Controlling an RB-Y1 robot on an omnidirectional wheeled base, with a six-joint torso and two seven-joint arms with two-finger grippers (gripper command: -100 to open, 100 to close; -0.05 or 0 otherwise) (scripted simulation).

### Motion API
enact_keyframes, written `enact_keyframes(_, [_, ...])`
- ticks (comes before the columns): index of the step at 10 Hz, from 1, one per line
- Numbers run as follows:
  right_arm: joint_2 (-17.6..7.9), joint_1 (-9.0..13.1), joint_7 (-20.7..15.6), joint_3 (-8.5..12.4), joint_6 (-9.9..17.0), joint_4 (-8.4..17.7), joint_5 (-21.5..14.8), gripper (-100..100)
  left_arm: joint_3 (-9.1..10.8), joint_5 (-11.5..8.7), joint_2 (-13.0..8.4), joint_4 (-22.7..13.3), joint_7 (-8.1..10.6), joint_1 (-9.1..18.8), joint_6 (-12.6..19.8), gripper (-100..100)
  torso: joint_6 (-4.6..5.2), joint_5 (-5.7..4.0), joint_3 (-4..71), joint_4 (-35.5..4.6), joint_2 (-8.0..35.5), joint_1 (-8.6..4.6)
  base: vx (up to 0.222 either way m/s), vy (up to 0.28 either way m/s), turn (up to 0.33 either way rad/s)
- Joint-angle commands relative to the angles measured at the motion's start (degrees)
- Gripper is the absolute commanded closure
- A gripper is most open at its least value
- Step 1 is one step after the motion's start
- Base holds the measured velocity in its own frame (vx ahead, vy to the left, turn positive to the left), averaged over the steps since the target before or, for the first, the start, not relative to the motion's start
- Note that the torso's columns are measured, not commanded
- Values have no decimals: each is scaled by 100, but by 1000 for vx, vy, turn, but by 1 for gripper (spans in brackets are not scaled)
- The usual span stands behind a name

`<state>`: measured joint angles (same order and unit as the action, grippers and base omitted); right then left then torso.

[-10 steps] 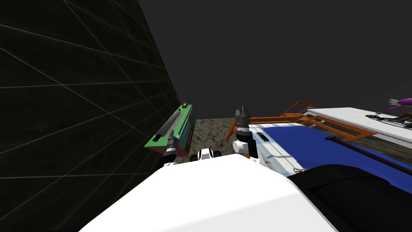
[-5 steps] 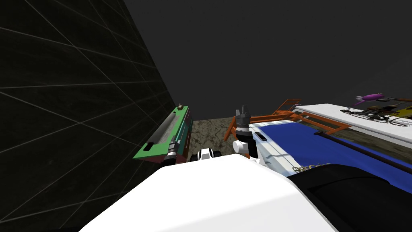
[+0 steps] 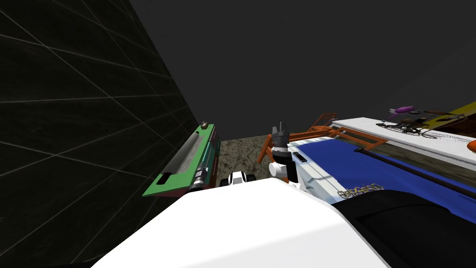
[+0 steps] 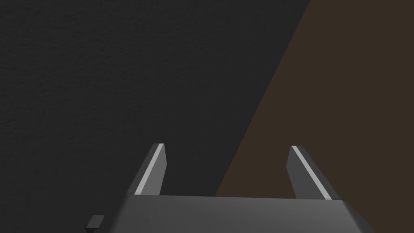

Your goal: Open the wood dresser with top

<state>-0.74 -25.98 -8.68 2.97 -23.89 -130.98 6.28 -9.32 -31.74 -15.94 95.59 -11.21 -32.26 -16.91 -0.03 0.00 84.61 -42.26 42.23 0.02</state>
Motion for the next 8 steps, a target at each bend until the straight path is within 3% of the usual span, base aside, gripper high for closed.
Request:
enact_keyframes(1, [0,1,0,0,0,0,0,0,-77,-308,-185,-483,-12,-19,76,-100,3,0,-4,-2,6,0,82,23,-209])
enact_keyframes(3, [0,0,0,0,0,0,0,0,-141,-577,-348,-851,-36,-71,167,-100,2,-1,-1,-1,1,-3,106,27,-192])
enact_keyframes(6, [0,0,0,0,0,0,0,0,-172,-705,-432,-1026,-47,-95,210,-100,3,-2,-10,-5,14,-8,67,16,-74])
enact_keyframes(8, [0,1,0,0,0,0,0,0,-229,-947,-594,-1353,-69,-142,291,-100,3,-1,-10,-5,14,-2,54,21,-153])
